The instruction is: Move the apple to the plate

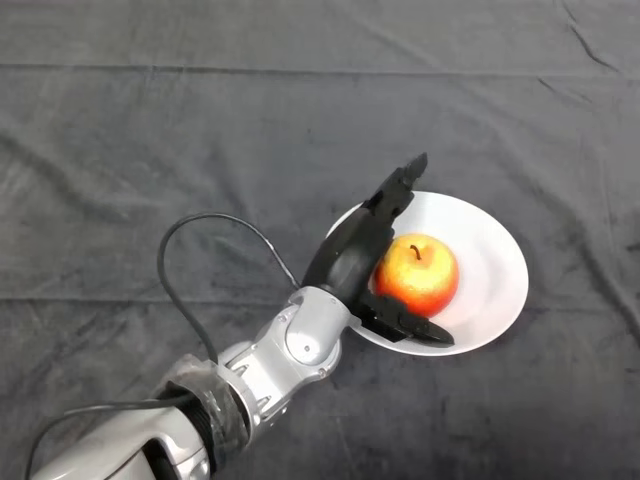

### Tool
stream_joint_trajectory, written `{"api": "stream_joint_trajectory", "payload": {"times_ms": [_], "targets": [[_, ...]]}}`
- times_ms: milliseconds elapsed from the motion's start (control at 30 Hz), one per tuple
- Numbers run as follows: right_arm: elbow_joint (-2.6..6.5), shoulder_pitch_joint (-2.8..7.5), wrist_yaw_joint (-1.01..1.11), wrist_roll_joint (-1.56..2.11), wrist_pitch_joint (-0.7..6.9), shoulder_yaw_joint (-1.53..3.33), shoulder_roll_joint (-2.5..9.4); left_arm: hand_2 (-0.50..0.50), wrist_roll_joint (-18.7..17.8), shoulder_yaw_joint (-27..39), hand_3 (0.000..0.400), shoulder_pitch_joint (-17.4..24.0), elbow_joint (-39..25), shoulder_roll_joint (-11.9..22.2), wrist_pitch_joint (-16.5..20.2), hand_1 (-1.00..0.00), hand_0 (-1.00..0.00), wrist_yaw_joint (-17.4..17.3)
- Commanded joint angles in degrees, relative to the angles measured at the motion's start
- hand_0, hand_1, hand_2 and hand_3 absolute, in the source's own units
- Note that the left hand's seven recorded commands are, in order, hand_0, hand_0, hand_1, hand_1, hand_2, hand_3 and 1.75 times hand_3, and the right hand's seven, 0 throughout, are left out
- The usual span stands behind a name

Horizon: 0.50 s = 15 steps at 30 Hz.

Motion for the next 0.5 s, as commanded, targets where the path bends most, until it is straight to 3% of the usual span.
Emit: {"api": "stream_joint_trajectory", "payload": {"times_ms": [33,500], "targets": [[-0.87,-2.28,0.00,1.60,-0.18,-0.83,-1.91,0.00,-0.80,-0.37,0.000,-3.92,1.31,1.12,-1.63,0.00,0.00,-0.72],[-0.84,-2.29,0.03,1.57,-0.21,-0.83,-1.90,0.00,-1.33,10.66,0.000,0.80,-6.54,12.46,-6.64,0.00,0.00,-2.58]]}}
